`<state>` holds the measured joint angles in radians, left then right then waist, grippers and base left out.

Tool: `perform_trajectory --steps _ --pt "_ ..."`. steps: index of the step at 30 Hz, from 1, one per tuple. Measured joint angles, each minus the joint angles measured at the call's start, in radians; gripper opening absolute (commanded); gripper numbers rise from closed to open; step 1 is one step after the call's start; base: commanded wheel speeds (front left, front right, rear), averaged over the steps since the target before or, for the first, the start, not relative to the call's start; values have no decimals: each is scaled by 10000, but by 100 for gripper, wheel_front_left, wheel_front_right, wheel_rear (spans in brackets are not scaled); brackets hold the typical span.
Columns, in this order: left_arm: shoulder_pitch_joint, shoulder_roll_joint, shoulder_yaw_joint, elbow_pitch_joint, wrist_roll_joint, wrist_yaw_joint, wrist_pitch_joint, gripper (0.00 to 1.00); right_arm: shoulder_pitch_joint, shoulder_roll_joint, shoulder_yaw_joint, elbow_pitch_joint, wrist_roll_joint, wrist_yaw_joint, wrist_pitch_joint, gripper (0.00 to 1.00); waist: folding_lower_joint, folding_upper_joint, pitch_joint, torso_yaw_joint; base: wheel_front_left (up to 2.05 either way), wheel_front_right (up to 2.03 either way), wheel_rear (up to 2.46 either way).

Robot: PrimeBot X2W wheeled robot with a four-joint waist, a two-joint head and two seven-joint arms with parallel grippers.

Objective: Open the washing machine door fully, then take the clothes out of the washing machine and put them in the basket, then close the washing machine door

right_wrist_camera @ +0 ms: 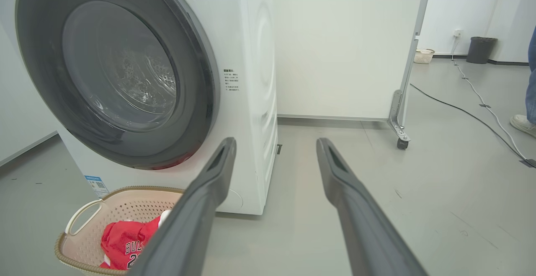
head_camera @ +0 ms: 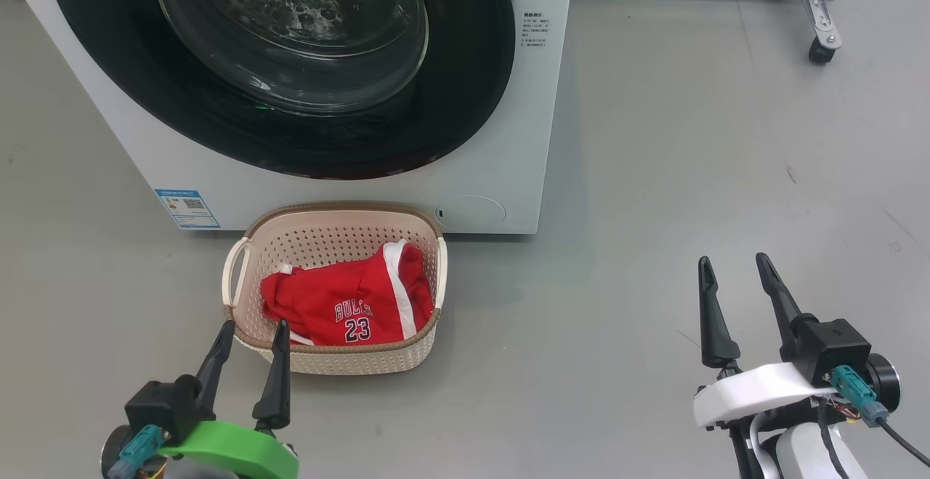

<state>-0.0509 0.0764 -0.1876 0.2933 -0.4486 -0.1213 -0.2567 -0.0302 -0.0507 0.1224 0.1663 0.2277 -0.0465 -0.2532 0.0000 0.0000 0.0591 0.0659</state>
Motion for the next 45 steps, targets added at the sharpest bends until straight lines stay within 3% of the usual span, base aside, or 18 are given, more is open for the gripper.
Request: perform_trajectory --steps 9,10,22,45 --pt "0 15 -2 21 -38 0 0 100 4 13 13 0 0 4 0 100 0 0 -11 4 0 0 0" --pt "1 15 12 21 -96 0 0 0 4 13 15 0 0 4 0 0 0 0 -10 3 0 0 0" --pt "248 -159 -61 416 -650 12 94 0 389 142 50 476 512 65 15 0 0 0 -41 -40 0 0 0" --pt "248 -215 508 196 -3455 12 897 0 384 148 -477 447 4061 453 823 0 0 0 -168 -193 0 0 0"
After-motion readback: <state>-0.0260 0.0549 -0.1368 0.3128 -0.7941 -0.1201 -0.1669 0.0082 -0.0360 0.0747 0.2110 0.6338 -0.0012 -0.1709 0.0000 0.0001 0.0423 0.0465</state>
